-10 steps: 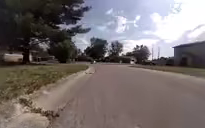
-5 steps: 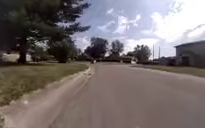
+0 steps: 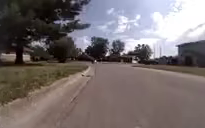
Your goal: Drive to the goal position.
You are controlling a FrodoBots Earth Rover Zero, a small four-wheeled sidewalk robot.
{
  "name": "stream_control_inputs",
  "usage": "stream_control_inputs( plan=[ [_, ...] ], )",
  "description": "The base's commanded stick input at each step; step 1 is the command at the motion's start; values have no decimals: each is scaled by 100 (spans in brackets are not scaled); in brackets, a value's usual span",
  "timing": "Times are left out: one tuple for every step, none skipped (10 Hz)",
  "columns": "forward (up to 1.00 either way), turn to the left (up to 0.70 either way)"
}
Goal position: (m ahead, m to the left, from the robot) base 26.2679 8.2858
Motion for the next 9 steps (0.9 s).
stream_control_inputs(
  plan=[
    [100, -1],
    [100, -3],
    [100, -3],
    [100, -3],
    [100, -6],
    [100, -7],
    [100, 0],
    [100, 0],
    [100, 0]
  ],
)
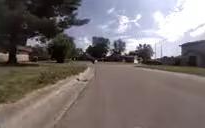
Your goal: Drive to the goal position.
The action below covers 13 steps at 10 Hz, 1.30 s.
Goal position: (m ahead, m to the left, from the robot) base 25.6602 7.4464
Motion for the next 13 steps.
stream_control_inputs(
  plan=[
    [100, 0],
    [100, 0],
    [100, 0],
    [100, 0],
    [100, 0],
    [100, 0],
    [100, 0],
    [100, 2],
    [100, 2],
    [100, 3],
    [100, 3],
    [100, 3],
    [100, 2]
  ],
)
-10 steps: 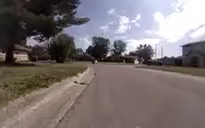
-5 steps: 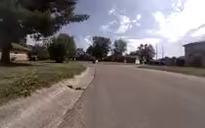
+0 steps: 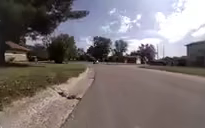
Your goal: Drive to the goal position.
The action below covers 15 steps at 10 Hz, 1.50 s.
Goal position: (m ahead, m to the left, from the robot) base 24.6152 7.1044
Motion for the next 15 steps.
stream_control_inputs(
  plan=[
    [100, 0],
    [100, 0],
    [100, 0],
    [100, 0],
    [100, 0],
    [100, 1],
    [100, 2],
    [100, 2],
    [100, 1],
    [100, 0],
    [100, -2],
    [100, -7],
    [100, -15],
    [100, -18],
    [100, 0]
  ],
)
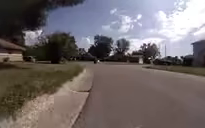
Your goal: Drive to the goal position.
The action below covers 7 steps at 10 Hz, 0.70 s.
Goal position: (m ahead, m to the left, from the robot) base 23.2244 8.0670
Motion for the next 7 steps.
stream_control_inputs(
  plan=[
    [100, 0],
    [100, 0],
    [100, 0],
    [100, 0],
    [100, 0],
    [100, 0],
    [100, 0]
  ],
)
